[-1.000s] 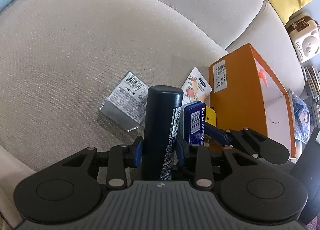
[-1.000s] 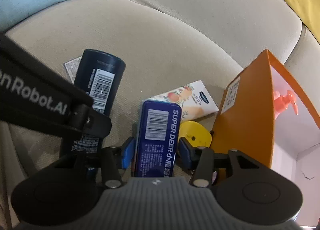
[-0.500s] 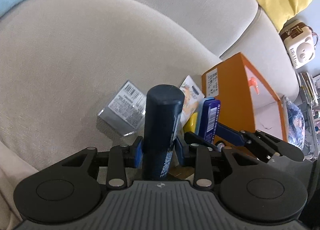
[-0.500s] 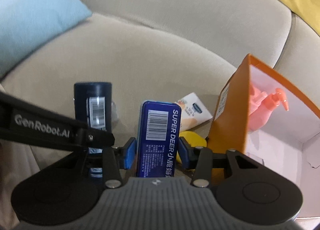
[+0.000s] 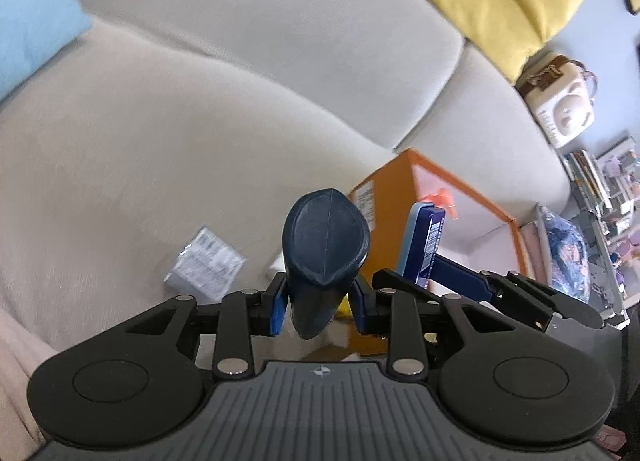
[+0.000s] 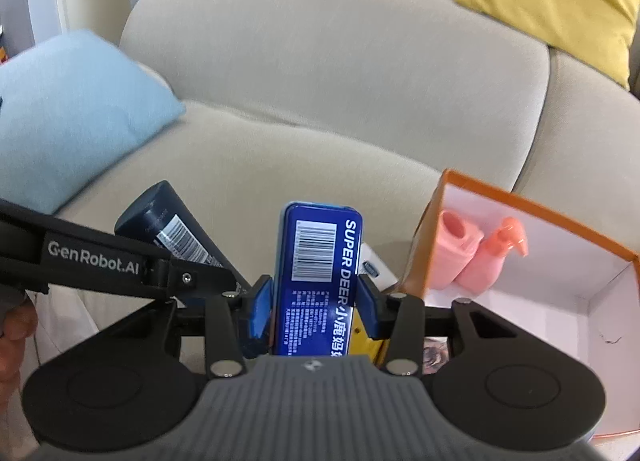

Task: Organize rigid objects
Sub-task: 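Lift the dark bottle with the left gripper while the right gripper lifts the blue tin toward the box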

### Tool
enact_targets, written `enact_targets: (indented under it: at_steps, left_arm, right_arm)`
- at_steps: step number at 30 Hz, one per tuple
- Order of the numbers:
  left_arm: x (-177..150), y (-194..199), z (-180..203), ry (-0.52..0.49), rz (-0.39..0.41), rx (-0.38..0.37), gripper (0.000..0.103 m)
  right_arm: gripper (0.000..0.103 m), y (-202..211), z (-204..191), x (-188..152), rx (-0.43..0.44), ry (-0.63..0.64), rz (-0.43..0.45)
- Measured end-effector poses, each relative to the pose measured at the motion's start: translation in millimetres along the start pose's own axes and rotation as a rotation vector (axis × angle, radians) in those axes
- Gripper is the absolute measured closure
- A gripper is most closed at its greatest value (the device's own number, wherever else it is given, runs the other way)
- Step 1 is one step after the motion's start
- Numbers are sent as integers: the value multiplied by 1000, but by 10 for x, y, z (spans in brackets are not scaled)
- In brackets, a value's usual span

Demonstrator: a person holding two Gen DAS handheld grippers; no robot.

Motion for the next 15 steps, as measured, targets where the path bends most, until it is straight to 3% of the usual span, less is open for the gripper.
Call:
enact_targets:
  at_steps: [9,15]
  left_arm:
    - [105,158,642,-130,27,-45,67]
    - [182,89,1073,-243,23,-54,67]
  right_arm:
    - [57,451,420,49,-33,-55,103]
    - [57,553,884,40,-72,-128,121]
Point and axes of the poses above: each gripper's, at about its wrist camera, not at the fingertips, and y roughly against the way its jaws point, z to its right, x to its top, the point moved 8 cm from there along -y, roughly the way its jaws point, and after that the axes turned 7 degrees about -z, right-handed, at the moved point
